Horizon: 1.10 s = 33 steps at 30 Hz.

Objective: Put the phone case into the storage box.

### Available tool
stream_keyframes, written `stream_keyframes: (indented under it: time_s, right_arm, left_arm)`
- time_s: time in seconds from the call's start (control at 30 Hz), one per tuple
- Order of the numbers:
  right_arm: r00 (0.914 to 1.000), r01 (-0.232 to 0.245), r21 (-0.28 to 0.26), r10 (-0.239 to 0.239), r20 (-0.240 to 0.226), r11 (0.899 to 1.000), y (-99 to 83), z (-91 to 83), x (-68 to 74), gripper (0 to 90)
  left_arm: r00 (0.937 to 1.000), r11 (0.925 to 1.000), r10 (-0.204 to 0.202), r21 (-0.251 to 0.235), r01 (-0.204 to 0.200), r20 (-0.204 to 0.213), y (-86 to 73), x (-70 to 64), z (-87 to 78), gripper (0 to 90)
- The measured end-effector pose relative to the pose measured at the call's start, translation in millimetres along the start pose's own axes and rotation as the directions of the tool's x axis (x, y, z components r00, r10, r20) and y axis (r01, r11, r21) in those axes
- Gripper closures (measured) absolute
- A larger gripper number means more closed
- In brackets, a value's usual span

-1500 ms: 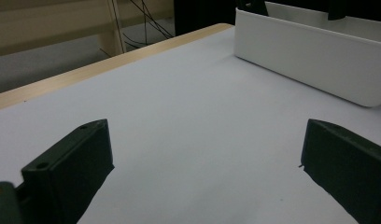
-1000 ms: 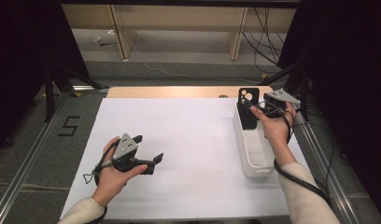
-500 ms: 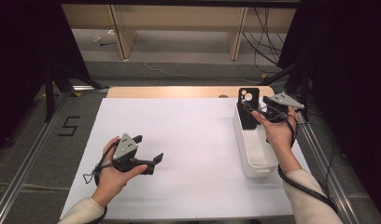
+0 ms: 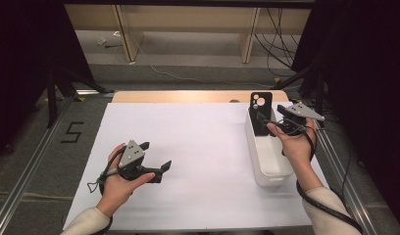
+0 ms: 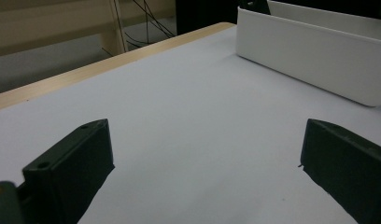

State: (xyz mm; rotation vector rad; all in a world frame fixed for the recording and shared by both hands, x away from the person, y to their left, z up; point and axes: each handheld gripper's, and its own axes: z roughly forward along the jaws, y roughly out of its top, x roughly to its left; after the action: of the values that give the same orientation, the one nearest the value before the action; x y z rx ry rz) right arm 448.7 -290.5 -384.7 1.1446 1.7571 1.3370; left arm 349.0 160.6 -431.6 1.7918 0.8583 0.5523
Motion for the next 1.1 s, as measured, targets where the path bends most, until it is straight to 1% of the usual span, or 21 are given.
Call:
stream_keyframes:
  time_s: [0.37, 0.63, 0.77, 0.9, 1.1]
  right_arm:
    - [0.9998, -0.007, -0.009, 0.007, -0.018, 1.000, -2.3, -15.7, 5.6, 17.9]
    - [0.9990, 0.007, -0.010, -0.007, -0.045, 1.000, -7.5, -27.0, 12.2, 17.1]
    - [0.9974, 0.001, -0.017, -0.002, -0.071, 1.000, -10.1, -33.0, 16.2, 16.6]
    - [0.9946, 0.018, -0.011, -0.019, -0.102, 1.000, -13.4, -39.4, 21.5, 16.1]
    - [0.9889, 0.029, -0.026, -0.033, -0.145, 0.999, -15.7, -48.2, 27.5, 16.0]
  left_arm:
    - [1.0000, 1.0000, -0.002, 0.000, 0.002, -0.004, 0.0, 0.5, 0.4, 2.0]
    - [1.0000, 1.0000, 0.001, -0.001, -0.001, -0.004, 0.2, 1.3, 0.4, 2.1]
    - [1.0000, 1.0000, -0.001, -0.004, 0.001, -0.003, 0.7, 1.4, 0.0, 2.1]
    - [1.0000, 1.0000, 0.001, -0.004, -0.001, -0.003, 0.9, 1.7, 0.0, 2.1]
    - [1.0000, 1.0000, 0.000, -0.004, 0.000, -0.005, 0.9, 1.9, -0.1, 2.1]
